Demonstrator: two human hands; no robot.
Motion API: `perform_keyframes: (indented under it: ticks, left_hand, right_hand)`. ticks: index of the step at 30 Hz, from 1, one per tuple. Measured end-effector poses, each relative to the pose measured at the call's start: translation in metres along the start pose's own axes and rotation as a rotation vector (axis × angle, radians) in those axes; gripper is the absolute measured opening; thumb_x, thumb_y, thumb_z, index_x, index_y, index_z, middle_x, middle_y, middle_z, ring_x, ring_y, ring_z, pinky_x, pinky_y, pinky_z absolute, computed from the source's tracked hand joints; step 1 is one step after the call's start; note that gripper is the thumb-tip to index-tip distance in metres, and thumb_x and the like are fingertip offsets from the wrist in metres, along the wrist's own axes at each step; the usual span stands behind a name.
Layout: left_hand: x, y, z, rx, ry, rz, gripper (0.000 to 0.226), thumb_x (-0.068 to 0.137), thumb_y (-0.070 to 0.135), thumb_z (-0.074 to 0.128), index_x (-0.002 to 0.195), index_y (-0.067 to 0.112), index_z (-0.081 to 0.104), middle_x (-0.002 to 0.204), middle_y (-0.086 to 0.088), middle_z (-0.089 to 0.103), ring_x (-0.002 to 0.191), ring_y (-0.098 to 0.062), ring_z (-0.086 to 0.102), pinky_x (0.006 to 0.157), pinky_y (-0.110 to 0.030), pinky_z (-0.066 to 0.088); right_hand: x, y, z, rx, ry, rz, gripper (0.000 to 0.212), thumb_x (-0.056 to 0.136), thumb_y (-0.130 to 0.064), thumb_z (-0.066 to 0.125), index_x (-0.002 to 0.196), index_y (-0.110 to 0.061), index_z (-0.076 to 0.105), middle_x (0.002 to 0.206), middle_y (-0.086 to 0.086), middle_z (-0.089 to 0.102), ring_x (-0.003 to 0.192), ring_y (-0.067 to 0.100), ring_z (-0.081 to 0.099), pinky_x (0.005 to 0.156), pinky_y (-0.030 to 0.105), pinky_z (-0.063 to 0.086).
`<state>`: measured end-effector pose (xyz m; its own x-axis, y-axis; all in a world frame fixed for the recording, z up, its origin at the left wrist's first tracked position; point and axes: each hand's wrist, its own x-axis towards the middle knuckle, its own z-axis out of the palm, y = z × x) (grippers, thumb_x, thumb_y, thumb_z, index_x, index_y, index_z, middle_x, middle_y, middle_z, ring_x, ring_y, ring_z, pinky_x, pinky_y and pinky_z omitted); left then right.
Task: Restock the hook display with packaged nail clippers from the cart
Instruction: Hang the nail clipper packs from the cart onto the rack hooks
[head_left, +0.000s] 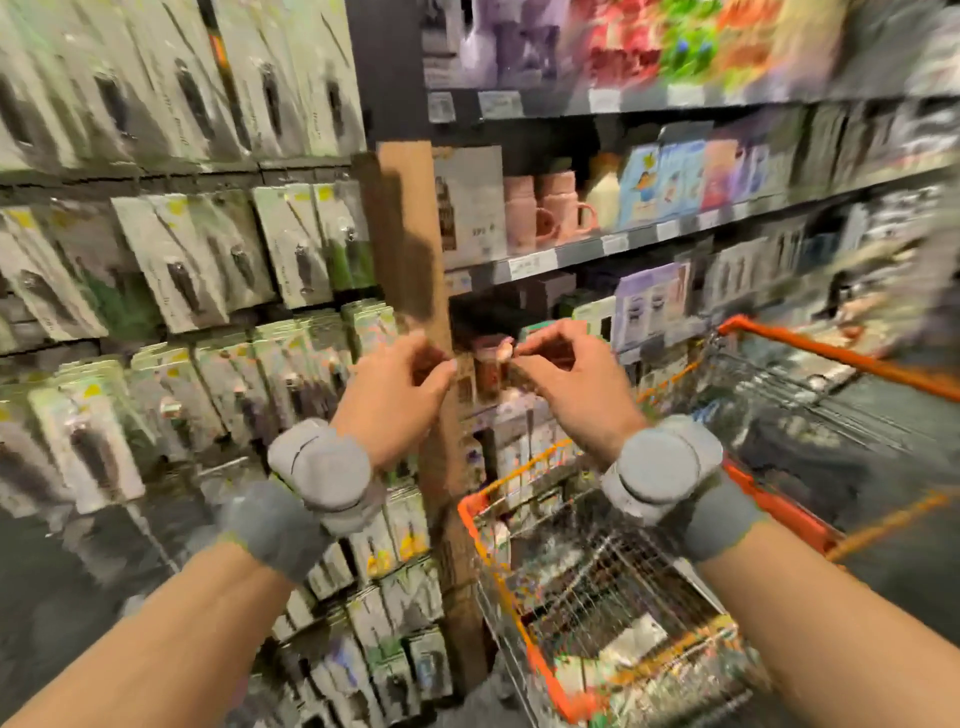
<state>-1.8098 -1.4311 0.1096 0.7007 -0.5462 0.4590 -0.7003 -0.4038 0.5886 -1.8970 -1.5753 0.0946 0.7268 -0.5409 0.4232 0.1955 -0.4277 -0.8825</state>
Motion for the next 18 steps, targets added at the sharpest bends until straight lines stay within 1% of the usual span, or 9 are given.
perform_keyframes:
  ticks: [2, 5, 6, 9, 10, 11, 13, 15, 18]
  left_hand:
    - [0.005, 0.019, 0.038, 0.032, -0.035, 0.029, 0.010, 0.090, 0.018, 0.059, 0.080, 0.016, 0.059, 0.073, 0.002, 0.058, 0.080, -0.023, 0.057, 0.073, -0.029, 0.041]
    - [0.010, 0.037, 0.090, 0.028, -0.095, 0.014, 0.010, 0.089, 0.018, 0.060, 0.080, 0.019, 0.059, 0.075, 0.002, 0.059, 0.078, -0.020, 0.057, 0.072, -0.030, 0.042]
    - [0.012, 0.040, 0.106, 0.020, -0.120, -0.003, 0.008, 0.089, 0.018, 0.060, 0.081, 0.018, 0.060, 0.075, 0.002, 0.061, 0.077, -0.020, 0.059, 0.072, -0.030, 0.044]
    - [0.022, 0.044, 0.168, -0.005, -0.200, -0.085, 0.006, 0.089, 0.019, 0.060, 0.086, 0.015, 0.063, 0.079, -0.001, 0.064, 0.083, -0.024, 0.062, 0.076, -0.033, 0.047]
    - [0.023, 0.043, 0.173, 0.007, -0.226, -0.098, 0.007, 0.090, 0.020, 0.059, 0.085, 0.017, 0.062, 0.080, 0.000, 0.064, 0.083, -0.023, 0.062, 0.074, -0.030, 0.045]
    - [0.028, 0.040, 0.200, 0.003, -0.268, -0.129, 0.008, 0.091, 0.021, 0.058, 0.084, 0.018, 0.060, 0.080, 0.001, 0.064, 0.082, -0.021, 0.062, 0.072, -0.027, 0.043]
    - [0.035, 0.034, 0.231, -0.018, -0.322, -0.202, 0.009, 0.093, 0.023, 0.056, 0.086, 0.017, 0.059, 0.084, -0.002, 0.067, 0.081, -0.022, 0.062, 0.073, -0.029, 0.045]
    - [0.041, 0.020, 0.260, -0.045, -0.362, -0.278, 0.011, 0.093, 0.024, 0.055, 0.089, 0.015, 0.060, 0.089, -0.005, 0.069, 0.082, -0.025, 0.063, 0.077, -0.034, 0.049]
    - [0.051, -0.009, 0.305, 0.003, -0.425, -0.371, 0.015, 0.093, 0.025, 0.055, 0.097, 0.012, 0.061, 0.094, -0.003, 0.066, 0.084, -0.022, 0.059, 0.075, -0.030, 0.045]
  right_hand:
    - [0.006, 0.022, -0.038, 0.007, 0.004, 0.035, 0.025, 0.085, -0.002, 0.062, 0.074, -0.023, 0.053, 0.073, -0.008, 0.057, 0.068, 0.005, 0.052, 0.069, 0.020, 0.041]
    - [0.009, 0.055, -0.086, -0.006, -0.020, 0.099, 0.027, 0.085, 0.001, 0.060, 0.073, -0.022, 0.052, 0.073, -0.005, 0.057, 0.070, 0.010, 0.053, 0.074, 0.026, 0.045]
    - [0.010, 0.066, -0.098, -0.010, -0.026, 0.117, 0.027, 0.085, 0.002, 0.060, 0.073, -0.021, 0.053, 0.072, -0.005, 0.057, 0.070, 0.011, 0.053, 0.073, 0.026, 0.045]
    - [0.015, 0.113, -0.139, -0.060, -0.070, 0.191, 0.025, 0.086, 0.004, 0.059, 0.076, -0.018, 0.052, 0.075, -0.002, 0.058, 0.070, 0.008, 0.052, 0.067, 0.014, 0.042]
    - [0.015, 0.119, -0.141, -0.077, -0.072, 0.209, 0.027, 0.085, 0.004, 0.059, 0.074, -0.019, 0.052, 0.079, 0.001, 0.059, 0.072, 0.010, 0.053, 0.069, 0.015, 0.043]
    - [0.019, 0.143, -0.153, -0.087, -0.074, 0.249, 0.028, 0.085, 0.004, 0.060, 0.073, -0.021, 0.052, 0.081, 0.003, 0.060, 0.075, 0.012, 0.054, 0.073, 0.019, 0.044]
    - [0.026, 0.172, -0.163, -0.116, -0.091, 0.309, 0.026, 0.084, -0.001, 0.062, 0.073, -0.023, 0.055, 0.080, 0.000, 0.061, 0.077, 0.014, 0.056, 0.077, 0.028, 0.046]
    - [0.033, 0.201, -0.169, -0.145, -0.131, 0.370, 0.022, 0.086, -0.005, 0.063, 0.075, -0.023, 0.056, 0.076, -0.004, 0.058, 0.071, 0.011, 0.053, 0.072, 0.027, 0.044]
    - [0.051, 0.245, -0.171, -0.193, -0.212, 0.429, 0.014, 0.087, -0.006, 0.062, 0.082, -0.019, 0.058, 0.070, -0.003, 0.053, 0.063, 0.009, 0.048, 0.061, 0.018, 0.041]
